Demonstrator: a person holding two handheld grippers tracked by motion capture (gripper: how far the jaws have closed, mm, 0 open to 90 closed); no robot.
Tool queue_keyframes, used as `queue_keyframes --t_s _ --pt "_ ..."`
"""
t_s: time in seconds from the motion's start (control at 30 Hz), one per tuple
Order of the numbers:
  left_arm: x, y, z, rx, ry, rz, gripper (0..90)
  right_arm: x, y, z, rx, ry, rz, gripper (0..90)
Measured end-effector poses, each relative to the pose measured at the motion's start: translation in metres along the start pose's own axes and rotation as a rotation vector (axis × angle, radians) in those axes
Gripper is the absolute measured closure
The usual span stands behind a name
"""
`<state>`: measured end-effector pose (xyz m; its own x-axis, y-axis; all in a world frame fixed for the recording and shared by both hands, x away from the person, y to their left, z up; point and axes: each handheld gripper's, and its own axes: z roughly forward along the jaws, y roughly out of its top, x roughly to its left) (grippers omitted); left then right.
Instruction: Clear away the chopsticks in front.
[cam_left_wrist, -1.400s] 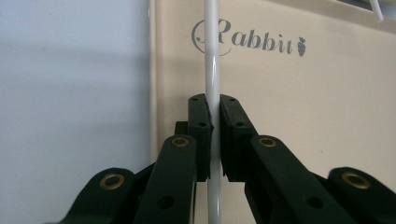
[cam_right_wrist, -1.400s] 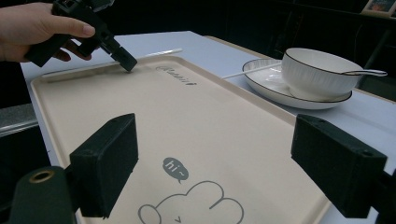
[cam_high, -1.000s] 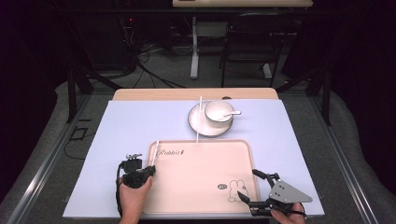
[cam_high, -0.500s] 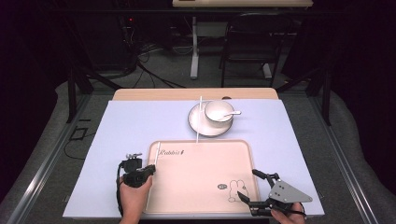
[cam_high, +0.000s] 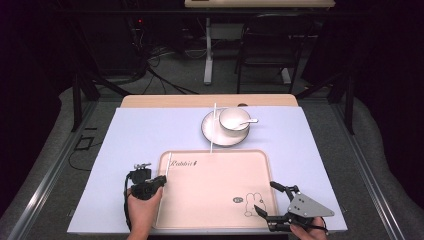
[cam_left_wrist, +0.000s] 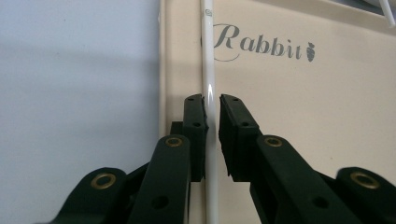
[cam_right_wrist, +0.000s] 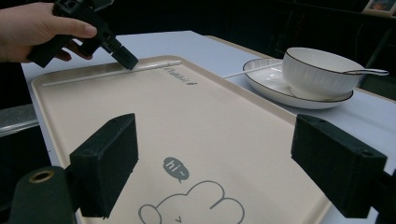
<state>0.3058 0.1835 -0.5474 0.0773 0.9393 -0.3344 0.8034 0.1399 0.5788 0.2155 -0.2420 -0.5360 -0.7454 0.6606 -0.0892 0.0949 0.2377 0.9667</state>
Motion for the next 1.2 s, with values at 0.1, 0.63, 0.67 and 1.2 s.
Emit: queue_keyframes --t_s 0.1,0.63,0.67,1.2 --pt "-0.001 0.001 -0.001 -0.008 -0.007 0.003 76.4 0.000 0.000 0.000 0.000 0.000 0.001 14.5" --pt "-0.010 0.004 -0.004 -0.078 -0.043 0.149 45.4 0.000 0.000 0.000 0.001 -0.002 -0.002 14.5" --pt "-0.010 0.004 -0.005 -0.087 -0.045 0.153 44.8 0.000 0.000 0.000 0.001 -0.002 -0.002 14.4" --pt "-0.013 0.019 -0.013 -0.222 -0.064 0.229 33.7 0.000 0.000 0.000 0.002 -0.001 -0.007 14.5"
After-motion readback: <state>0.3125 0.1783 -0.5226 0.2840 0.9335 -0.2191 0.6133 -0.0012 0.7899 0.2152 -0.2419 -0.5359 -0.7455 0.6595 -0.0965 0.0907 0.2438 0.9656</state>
